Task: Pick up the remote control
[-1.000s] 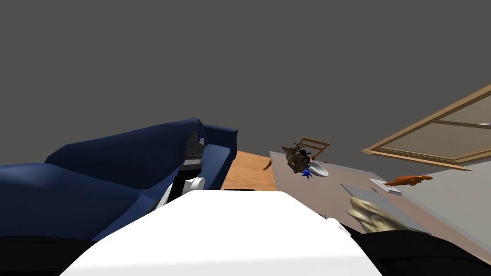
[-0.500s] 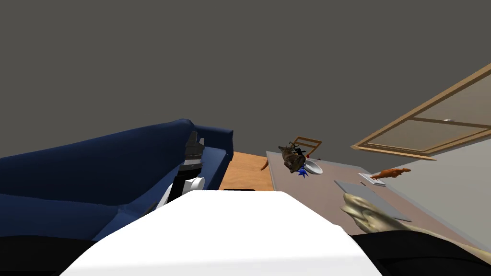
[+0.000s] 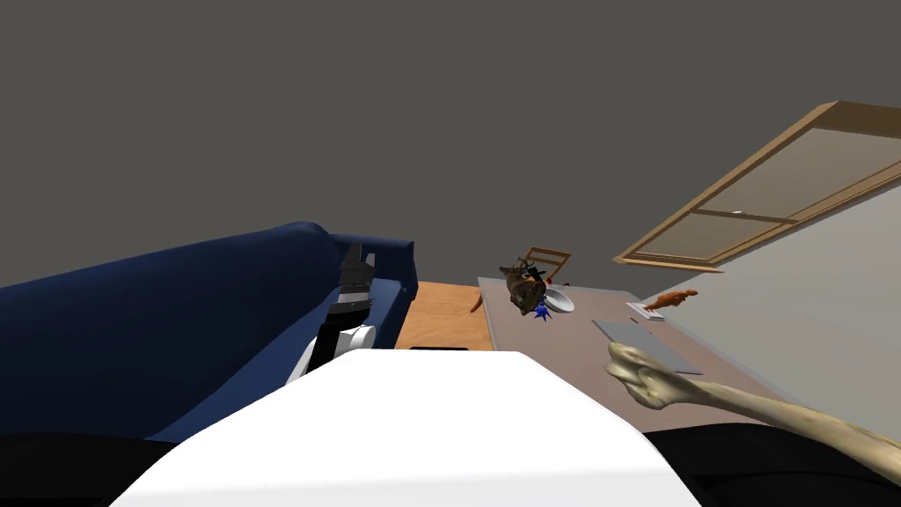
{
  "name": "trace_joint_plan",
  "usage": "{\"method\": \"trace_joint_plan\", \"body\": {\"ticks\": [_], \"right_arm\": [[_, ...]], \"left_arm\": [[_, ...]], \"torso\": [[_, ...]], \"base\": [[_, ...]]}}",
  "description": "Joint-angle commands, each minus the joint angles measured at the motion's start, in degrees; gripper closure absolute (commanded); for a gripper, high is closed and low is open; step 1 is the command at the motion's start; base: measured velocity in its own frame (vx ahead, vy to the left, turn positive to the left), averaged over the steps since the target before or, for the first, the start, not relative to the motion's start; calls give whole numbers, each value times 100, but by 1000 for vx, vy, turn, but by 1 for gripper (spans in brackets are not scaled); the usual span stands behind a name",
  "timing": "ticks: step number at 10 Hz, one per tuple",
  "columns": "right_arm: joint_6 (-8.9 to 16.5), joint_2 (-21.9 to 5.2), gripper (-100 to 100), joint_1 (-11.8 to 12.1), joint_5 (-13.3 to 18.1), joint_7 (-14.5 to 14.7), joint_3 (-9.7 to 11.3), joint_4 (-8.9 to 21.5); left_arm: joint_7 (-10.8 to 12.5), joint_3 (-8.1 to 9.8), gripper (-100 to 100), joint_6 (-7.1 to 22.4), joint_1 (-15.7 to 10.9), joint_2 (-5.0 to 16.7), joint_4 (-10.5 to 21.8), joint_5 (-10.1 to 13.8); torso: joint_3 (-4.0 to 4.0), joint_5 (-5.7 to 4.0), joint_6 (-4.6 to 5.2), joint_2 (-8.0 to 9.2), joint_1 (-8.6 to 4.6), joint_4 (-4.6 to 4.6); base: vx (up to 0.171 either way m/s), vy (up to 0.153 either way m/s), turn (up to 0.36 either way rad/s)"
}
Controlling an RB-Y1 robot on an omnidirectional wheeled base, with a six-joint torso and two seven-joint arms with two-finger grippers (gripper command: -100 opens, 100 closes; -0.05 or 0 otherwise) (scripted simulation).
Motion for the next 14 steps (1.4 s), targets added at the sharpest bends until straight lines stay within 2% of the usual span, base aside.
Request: {"method": "trace_joint_plan", "body": {"ticks": [1,2,3,4,5,6,7,8,9,10,11,12,13,14], "right_arm": [[154,81,-100,34,-52,-169,-102,83],[70,73,-100,24,-17,-106,-52,35],[86,81,0,28,-19,-129,-58,41],[52,40,-100,-184,102,-330,229,-32],[52,40,-100,-184,102,-330,390,-32],[19,-1,-100,-395,223,-533,579,-105],[19,-1,-100,-395,223,-533,761,-105],[19,-1,-100,-395,223,-533,838,-105],[-14,-41,-100,-606,343,-736,1065,-178],[-14,-41,-100,-606,343,-736,1236,-178],[-14,-41,-100,-606,343,-736,1286,-178],[-46,-81,-100,-816,464,-939,1509,-250],[-46,-81,-100,-816,464,-939,1668,-250],[-46,-81,-100,-816,464,-939,1733,-250]], "left_arm": [[0,0,0,0,0,0,0,0],[0,0,0,0,0,0,0,0],[0,-1,0,0,-1,0,0,0],[0,-1,0,0,-1,-1,0,0],[0,0,0,0,0,0,0,0],[0,-1,0,0,-1,0,0,0],[0,0,0,0,0,0,0,0],[0,0,0,0,-1,0,0,0],[0,-1,0,0,-2,-1,0,0],[0,0,0,0,0,0,0,0],[0,-1,0,0,-1,0,0,0],[0,-1,0,0,-2,-1,0,0],[0,0,0,0,0,0,0,0],[0,-1,0,0,-2,0,0,0]], "torso": [[0,0,0,0,0,0],[1,0,0,2,2,1],[7,3,-4,12,14,3],[12,5,-3,21,23,5],[10,3,2,16,13,4],[9,3,-2,15,14,4],[7,2,1,12,8,3],[8,2,-1,15,14,3],[12,5,-7,20,23,5],[9,4,2,16,18,4],[9,4,-3,15,18,4],[12,5,-6,21,21,5],[11,4,3,19,13,4],[10,3,-5,18,17,5]], "base": [[64,-71,-173],[29,-28,-31],[5,-5,8],[27,-48,-359],[30,-37,-266],[37,-55,-386],[33,-36,-330],[15,-1,-31],[34,-28,-329],[36,-24,-272],[15,-10,-29],[25,-40,-452],[33,-23,-243],[20,-7,38]]}}
